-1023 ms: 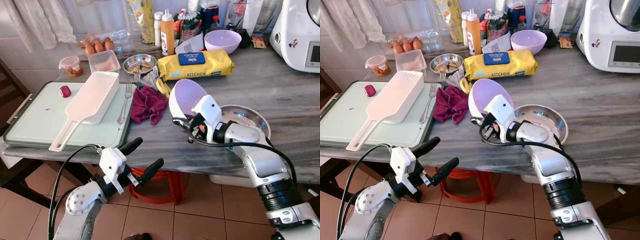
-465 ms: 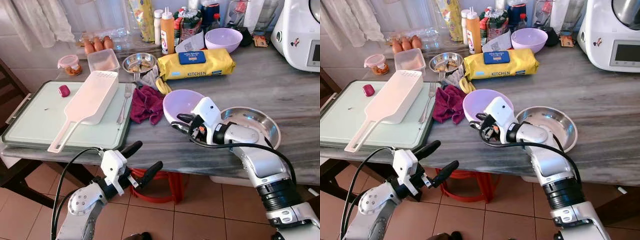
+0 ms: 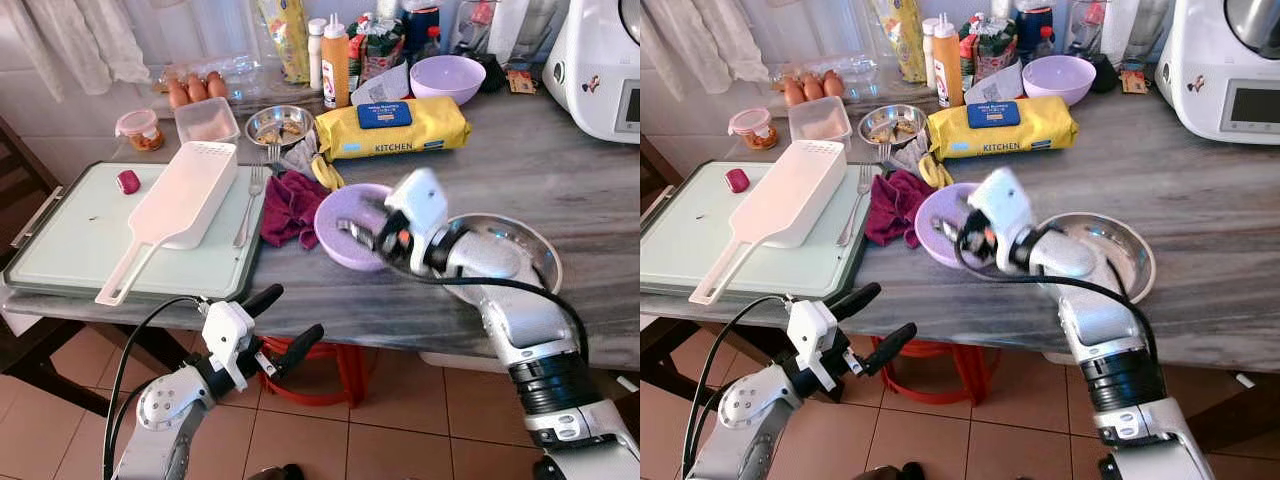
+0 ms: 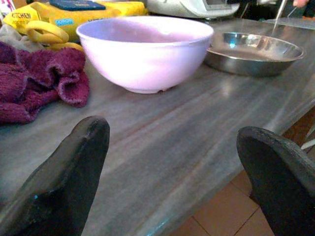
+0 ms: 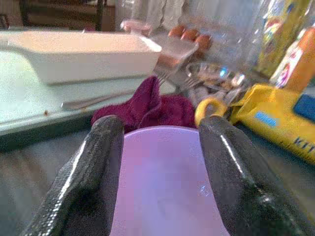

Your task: Setting the table

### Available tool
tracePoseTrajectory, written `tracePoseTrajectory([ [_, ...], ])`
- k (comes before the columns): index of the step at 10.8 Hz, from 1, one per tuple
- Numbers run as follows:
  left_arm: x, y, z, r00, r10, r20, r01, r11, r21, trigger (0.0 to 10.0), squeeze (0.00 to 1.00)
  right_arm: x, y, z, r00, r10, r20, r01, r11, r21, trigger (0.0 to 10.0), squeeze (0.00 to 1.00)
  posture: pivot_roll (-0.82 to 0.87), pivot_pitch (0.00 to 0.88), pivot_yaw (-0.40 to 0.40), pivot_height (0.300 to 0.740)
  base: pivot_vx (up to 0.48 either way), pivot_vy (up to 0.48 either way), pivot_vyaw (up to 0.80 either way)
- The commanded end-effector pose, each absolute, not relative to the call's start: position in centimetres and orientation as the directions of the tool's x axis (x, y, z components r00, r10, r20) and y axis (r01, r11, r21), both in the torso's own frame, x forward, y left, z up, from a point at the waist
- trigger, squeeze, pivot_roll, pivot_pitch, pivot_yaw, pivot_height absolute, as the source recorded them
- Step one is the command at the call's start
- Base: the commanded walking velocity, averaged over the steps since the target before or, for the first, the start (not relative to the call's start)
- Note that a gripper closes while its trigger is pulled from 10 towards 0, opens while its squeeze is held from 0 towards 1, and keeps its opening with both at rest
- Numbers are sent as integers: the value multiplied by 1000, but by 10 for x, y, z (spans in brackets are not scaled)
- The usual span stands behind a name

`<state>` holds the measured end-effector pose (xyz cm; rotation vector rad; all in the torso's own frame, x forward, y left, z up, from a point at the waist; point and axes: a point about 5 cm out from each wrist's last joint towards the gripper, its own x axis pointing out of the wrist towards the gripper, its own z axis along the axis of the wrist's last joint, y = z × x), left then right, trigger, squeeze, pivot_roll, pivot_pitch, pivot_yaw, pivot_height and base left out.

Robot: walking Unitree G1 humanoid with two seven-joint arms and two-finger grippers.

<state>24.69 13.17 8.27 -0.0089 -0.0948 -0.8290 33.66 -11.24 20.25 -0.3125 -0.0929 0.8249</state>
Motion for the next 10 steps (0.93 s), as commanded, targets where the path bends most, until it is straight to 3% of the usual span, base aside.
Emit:
tracePoseTrajectory([
  [1,247,135,82,669,-739,76,738,673,43,10000,0,335,-109,216,678,734,21,-690,647,-325,10000,1000,-65,128,120,740,0,0,0],
  [3,249,133,86,674,-733,90,732,679,52,10000,0,325,-113,227,716,688,118,-624,707,-335,10000,1000,-70,121,114,740,0,0,0],
  [4,251,132,91,685,-721,107,719,692,57,10000,0,315,-123,231,765,613,199,-555,783,-280,10000,0,-71,119,111,740,0,0,0],
  [7,255,131,107,688,-712,141,711,700,64,10000,0,287,-153,223,894,370,252,-324,923,-207,10000,0,-92,115,119,740,0,0,0],
  [10,256,124,119,660,-736,149,736,674,69,10000,0,262,-191,193,990,61,124,-34,977,-209,10000,0,-126,124,143,740,0,0,0],
])
